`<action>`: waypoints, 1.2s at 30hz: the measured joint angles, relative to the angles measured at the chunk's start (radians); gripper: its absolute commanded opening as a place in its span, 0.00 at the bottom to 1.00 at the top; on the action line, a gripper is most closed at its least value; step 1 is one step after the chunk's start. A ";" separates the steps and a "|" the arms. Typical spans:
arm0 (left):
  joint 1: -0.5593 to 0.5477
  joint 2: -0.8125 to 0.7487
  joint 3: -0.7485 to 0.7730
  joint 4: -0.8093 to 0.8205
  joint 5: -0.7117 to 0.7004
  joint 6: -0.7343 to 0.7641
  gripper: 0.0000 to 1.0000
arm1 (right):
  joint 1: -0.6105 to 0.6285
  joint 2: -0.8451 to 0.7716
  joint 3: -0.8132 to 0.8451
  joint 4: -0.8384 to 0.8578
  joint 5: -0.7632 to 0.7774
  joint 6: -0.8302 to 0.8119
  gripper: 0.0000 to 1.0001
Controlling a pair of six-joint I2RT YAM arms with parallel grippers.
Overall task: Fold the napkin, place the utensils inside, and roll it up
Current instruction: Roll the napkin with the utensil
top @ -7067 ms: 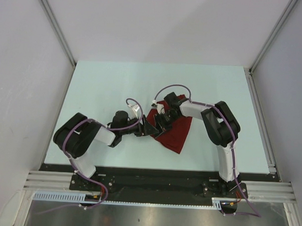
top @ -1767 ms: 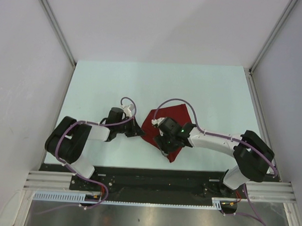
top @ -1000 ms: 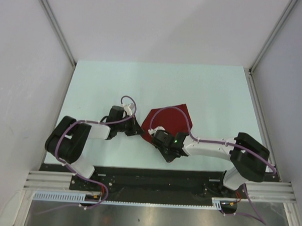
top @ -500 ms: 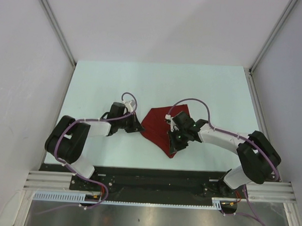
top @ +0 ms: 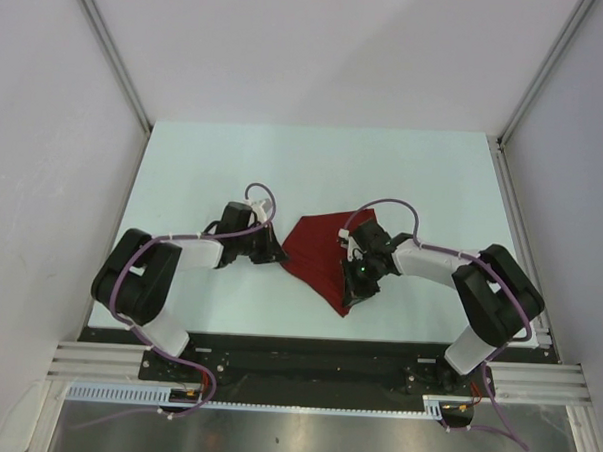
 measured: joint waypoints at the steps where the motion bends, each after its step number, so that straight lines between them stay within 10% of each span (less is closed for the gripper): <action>1: 0.000 0.002 0.002 -0.001 0.000 0.001 0.00 | 0.001 0.008 0.003 -0.001 0.004 0.002 0.00; 5: 0.000 0.013 0.009 -0.002 0.000 0.002 0.00 | 0.014 0.034 0.034 -0.034 0.023 0.013 0.04; 14: 0.000 0.037 0.047 -0.047 -0.010 0.012 0.00 | 0.068 0.021 0.089 -0.112 0.144 0.049 0.55; 36: 0.000 0.053 0.079 -0.081 -0.031 0.017 0.00 | 0.365 0.007 0.261 0.023 0.637 -0.188 0.72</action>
